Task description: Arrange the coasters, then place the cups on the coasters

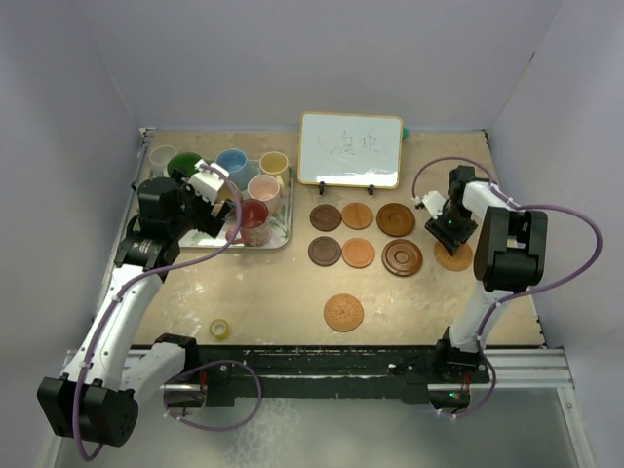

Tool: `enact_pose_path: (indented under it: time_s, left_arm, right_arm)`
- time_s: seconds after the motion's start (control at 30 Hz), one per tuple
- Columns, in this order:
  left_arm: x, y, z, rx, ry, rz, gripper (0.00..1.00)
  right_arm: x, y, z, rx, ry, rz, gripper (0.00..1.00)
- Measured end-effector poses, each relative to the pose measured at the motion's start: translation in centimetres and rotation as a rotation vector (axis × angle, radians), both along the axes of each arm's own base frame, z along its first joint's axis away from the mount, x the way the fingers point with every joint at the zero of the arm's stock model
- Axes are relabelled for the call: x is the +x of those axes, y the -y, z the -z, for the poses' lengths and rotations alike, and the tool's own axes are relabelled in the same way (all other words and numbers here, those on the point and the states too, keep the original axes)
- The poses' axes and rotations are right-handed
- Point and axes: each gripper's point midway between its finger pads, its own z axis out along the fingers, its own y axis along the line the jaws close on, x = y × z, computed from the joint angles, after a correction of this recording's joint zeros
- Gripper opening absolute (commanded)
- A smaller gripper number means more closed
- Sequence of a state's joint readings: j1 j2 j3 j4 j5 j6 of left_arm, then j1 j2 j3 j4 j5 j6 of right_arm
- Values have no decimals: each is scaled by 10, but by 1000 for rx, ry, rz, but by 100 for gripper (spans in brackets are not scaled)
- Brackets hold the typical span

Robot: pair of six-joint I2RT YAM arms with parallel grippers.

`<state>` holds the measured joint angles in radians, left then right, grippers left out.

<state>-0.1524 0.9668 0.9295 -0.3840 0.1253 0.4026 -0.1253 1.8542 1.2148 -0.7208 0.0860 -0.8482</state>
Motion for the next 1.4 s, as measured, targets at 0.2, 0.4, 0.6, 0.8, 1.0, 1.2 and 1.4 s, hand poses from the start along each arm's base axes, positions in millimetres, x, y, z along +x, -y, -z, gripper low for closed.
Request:
enact_pose_path:
  time_s: [0.2,0.4,0.6,0.8,1.0,1.2,1.4]
  left_arm:
    - [-2,0,1,0,2,0,89]
    - [-3,0,1,0,3,0,89]
    - [-3,0,1,0,4,0,89]
    - [-3,0,0,-1,6,1,89]
    - [-3,0,0,-1,7,1,89]
    - [-3,0,-1,-1,9,1,89]
    - [-4,-1,-2,-2,14,1,89]
  right_arm:
    - [47,1,-3,18,76,80,55]
    - [84,-5,-4,64,134,145,55]
    - [103,-22,-5,92,162,160,55]
    - [119,-38,-6,96,187,162,55]
    - [121,-37,-6,78,196,185,55]
    - [121,-34,-7,65,198,195,55]
    - [124,-24,-8,41,215,211,55]
